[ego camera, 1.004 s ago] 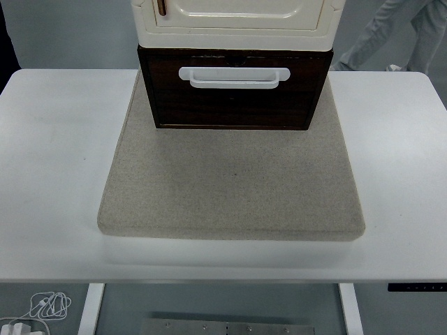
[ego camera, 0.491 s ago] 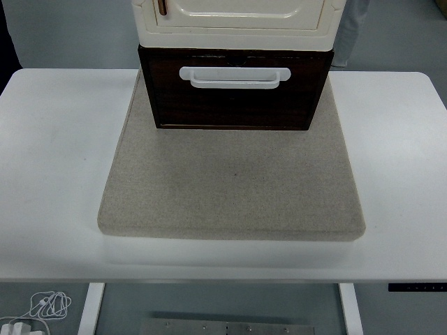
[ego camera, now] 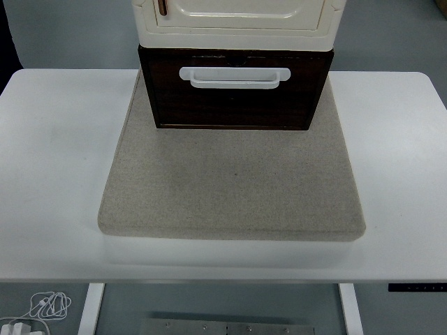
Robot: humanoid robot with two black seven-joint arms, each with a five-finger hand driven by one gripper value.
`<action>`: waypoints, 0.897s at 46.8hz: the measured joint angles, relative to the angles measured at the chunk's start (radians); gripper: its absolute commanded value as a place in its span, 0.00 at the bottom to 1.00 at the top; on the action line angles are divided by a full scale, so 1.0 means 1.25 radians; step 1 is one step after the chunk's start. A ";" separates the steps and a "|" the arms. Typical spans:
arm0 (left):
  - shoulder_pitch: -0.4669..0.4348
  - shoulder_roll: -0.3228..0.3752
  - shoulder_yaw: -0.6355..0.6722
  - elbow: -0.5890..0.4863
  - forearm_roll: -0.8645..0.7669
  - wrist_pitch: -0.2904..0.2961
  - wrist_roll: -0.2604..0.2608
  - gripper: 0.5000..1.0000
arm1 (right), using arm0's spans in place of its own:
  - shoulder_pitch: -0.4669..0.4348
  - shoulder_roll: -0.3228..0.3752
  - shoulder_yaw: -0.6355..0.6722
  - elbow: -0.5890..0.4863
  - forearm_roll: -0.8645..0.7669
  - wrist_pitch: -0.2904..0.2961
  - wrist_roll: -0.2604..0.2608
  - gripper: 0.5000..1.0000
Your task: Open the drawer under the combination cabinet
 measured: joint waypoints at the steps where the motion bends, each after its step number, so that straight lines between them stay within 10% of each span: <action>1: -0.009 -0.009 0.005 0.000 0.002 0.000 0.010 1.00 | 0.000 0.000 0.000 0.000 0.000 0.000 0.000 0.85; 42: -0.204 -0.178 0.299 -0.068 0.003 0.000 0.292 1.00 | 0.000 0.000 0.000 0.000 0.000 0.000 0.000 0.85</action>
